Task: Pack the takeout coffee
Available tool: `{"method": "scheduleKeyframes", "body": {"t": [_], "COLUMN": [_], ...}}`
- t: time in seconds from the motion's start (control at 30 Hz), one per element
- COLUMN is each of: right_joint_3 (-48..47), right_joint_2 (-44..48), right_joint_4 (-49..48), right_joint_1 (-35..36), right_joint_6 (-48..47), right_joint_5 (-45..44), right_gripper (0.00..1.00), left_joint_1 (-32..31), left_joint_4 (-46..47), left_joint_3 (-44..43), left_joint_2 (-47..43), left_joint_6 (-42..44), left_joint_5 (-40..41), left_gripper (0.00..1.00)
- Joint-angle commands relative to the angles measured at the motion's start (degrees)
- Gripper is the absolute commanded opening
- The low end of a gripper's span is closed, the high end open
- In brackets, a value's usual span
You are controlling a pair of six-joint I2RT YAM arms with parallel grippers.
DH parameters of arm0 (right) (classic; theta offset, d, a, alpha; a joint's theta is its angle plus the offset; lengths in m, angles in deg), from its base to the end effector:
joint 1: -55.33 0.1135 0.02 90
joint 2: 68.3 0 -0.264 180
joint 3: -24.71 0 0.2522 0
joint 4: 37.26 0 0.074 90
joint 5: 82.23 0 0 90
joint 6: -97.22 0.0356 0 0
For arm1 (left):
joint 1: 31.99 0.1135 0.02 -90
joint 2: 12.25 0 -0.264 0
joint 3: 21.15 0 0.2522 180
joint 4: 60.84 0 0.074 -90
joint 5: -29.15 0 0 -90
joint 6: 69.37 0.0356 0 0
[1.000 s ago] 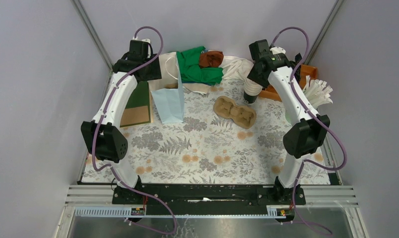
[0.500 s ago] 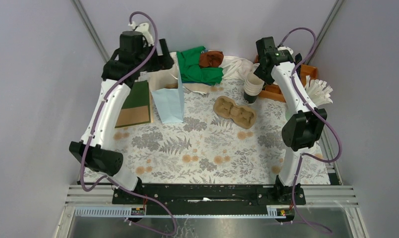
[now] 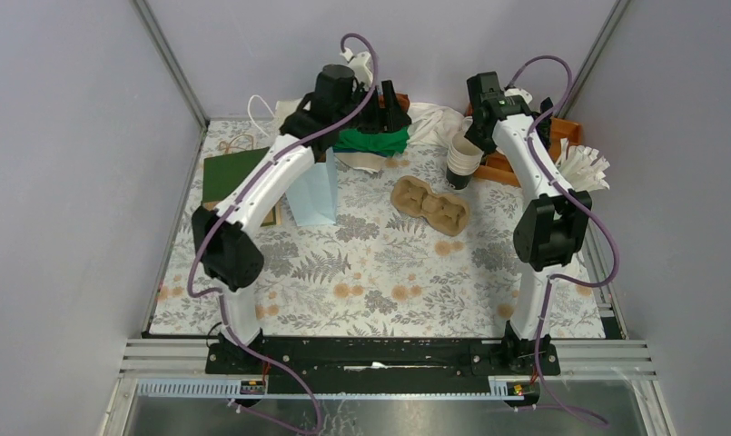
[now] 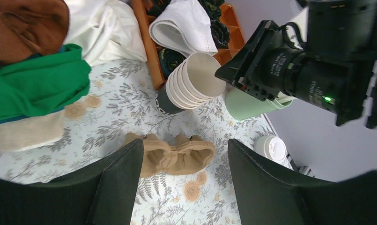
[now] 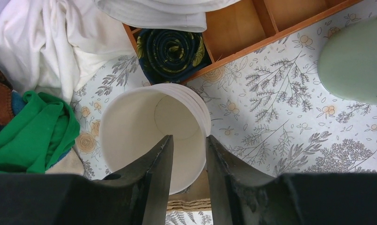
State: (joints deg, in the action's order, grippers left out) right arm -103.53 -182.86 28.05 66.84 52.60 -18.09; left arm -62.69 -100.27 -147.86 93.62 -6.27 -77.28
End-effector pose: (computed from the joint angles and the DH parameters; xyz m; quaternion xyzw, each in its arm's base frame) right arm 0.4348 0.0727 0.3301 0.3385 0.8592 -0.0333 0.3823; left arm 0.3649 -0.2284 0.4227 0.1100 0.8005 -0.3799 0.4503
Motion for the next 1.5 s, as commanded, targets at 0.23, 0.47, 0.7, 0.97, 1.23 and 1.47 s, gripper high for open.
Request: {"method": "scheduleKeyframes", "body": {"t": [0.23,0.47,0.7,0.97,1.23,1.47], "right_joint_3": [2.00,3.32,3.55,9.18,10.42,8.27], "right_joint_2": [-0.61,0.21,0.60,5.68,6.84,6.56], "right_joint_4": [-1.44,-2.06,-1.10,-0.18,0.18,0.55], "right_joint_1": [-0.80,-0.79,-0.79,-0.79,-0.63,-0.52], "right_joint_6": [1.24,0.72,0.95,1.81,1.54,0.35], "right_joint_5": [-0.03,0.89,4.03,8.63,11.22,11.57], "right_gripper": [0.34,0.32,0.06,0.06,0.22,0.34], "left_joint_1": [-0.24,-0.30,-1.19,-1.29,-1.29,-1.29], "left_joint_4": [17.66,26.55,29.10,28.03,28.10,29.20], "left_joint_3": [-7.51,-10.28,-9.54,-7.19,-5.07,-4.53], "left_joint_2": [15.73,25.01,27.95,27.09,26.19,26.89], "left_joint_6": [-9.12,-17.03,-19.80,-19.86,-21.54,-23.42], "left_joint_5": [-7.07,-9.72,-10.78,-11.22,-12.08,-13.65], "left_gripper": [0.68,0.53,0.50,0.50,0.41,0.41]}}
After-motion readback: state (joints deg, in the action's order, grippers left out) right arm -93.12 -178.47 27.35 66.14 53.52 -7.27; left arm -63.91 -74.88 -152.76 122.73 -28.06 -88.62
